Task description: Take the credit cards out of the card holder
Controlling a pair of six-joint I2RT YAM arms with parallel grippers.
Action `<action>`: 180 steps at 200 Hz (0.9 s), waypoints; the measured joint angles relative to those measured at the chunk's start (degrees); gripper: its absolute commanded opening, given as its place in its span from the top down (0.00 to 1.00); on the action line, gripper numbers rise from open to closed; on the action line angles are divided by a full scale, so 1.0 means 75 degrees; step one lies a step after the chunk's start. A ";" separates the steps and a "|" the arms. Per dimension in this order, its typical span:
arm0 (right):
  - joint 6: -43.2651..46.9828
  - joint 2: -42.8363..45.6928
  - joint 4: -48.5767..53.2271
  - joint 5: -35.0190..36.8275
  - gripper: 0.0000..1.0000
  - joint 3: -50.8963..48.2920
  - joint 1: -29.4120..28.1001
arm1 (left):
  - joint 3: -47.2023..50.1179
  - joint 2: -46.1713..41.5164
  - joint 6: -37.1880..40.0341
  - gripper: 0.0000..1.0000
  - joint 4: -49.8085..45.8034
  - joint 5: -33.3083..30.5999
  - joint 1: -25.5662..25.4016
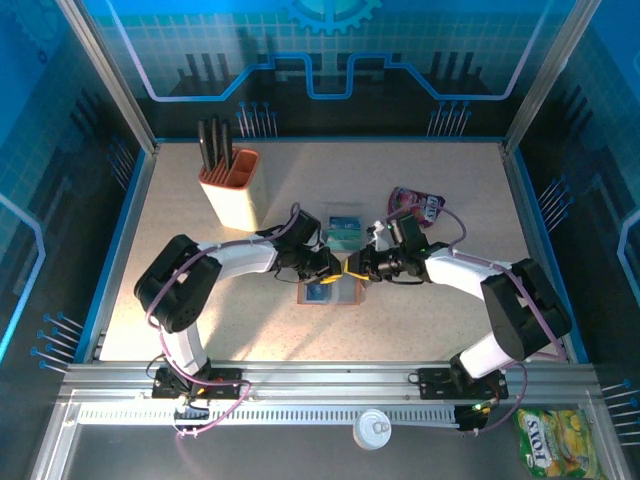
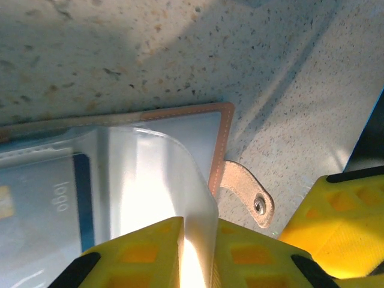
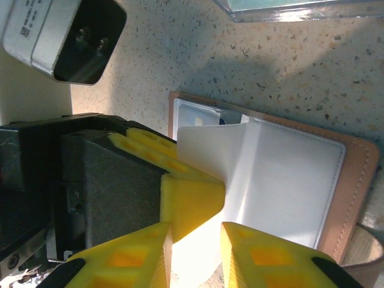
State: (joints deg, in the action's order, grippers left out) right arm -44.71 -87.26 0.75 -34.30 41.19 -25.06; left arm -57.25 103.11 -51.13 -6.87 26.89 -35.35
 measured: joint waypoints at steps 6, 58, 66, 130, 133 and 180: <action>0.0003 0.0023 0.0026 -0.0003 0.71 -0.0009 0.0009 | -0.0035 0.0047 0.0000 0.79 0.0009 0.0003 -0.0020; 0.0023 0.0149 0.0134 -0.0006 0.71 -0.0032 0.0090 | -0.0160 0.0181 -0.0026 0.69 0.0012 0.0050 -0.0061; 0.0020 0.0175 0.0140 0.0000 0.71 -0.0032 0.0102 | -0.0195 0.0184 -0.0029 0.69 -0.0015 0.0047 -0.0061; 0.0067 0.0481 0.0396 0.0353 0.71 0.0055 0.0204 | -0.0799 0.0452 0.0032 0.68 -0.0364 0.0061 -0.0061; 0.0079 0.0495 0.0417 0.0376 0.71 0.0067 0.0207 | -0.0831 0.0466 0.0035 0.68 -0.0385 0.0067 -0.0061; 0.0108 0.0664 0.0641 0.0638 0.71 0.0169 0.0216 | -0.1148 0.0562 0.0117 0.69 -0.0659 0.0093 -0.0052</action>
State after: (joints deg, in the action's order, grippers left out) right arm -43.90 -82.28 5.56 -29.52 42.46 -23.44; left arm -65.87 107.33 -50.26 -11.81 27.59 -35.75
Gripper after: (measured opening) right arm 0.294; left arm 0.315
